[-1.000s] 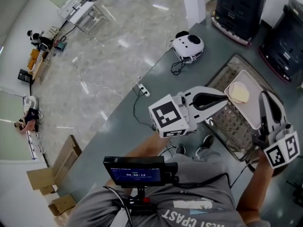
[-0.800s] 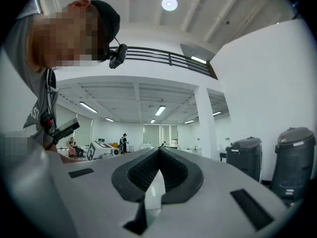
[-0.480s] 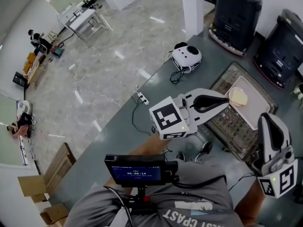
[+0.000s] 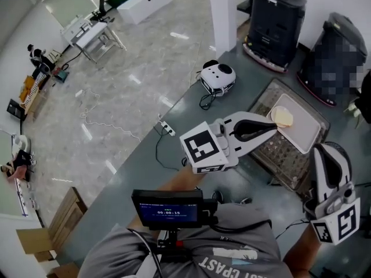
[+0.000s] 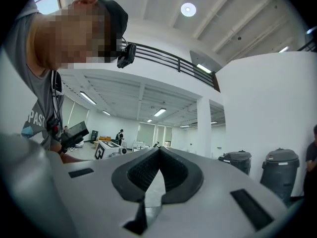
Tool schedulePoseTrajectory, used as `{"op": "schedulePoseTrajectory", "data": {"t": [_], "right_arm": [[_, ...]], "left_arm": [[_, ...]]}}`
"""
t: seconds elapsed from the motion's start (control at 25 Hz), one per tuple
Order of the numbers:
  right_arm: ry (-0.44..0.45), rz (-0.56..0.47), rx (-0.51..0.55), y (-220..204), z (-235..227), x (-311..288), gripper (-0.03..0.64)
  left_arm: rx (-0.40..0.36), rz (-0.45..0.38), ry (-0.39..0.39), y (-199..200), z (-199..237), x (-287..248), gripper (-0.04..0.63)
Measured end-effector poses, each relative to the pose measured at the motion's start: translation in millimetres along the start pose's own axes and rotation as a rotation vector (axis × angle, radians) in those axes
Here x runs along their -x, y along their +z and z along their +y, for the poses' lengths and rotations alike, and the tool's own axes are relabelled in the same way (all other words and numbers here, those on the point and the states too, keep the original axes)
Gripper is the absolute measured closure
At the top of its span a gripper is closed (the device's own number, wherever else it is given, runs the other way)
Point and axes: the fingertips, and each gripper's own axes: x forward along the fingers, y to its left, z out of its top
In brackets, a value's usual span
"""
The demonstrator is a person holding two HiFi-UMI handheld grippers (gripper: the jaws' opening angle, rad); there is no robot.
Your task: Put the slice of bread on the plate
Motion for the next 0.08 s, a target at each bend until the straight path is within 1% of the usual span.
{"op": "schedulePoseTrajectory", "data": {"t": [0.08], "right_arm": [[-0.006, 0.002, 0.0, 3.8, 1.8, 8.3, 0.612]], "left_arm": [[0.0, 0.004, -0.01, 2.2, -9.2, -4.3, 0.586]]}}
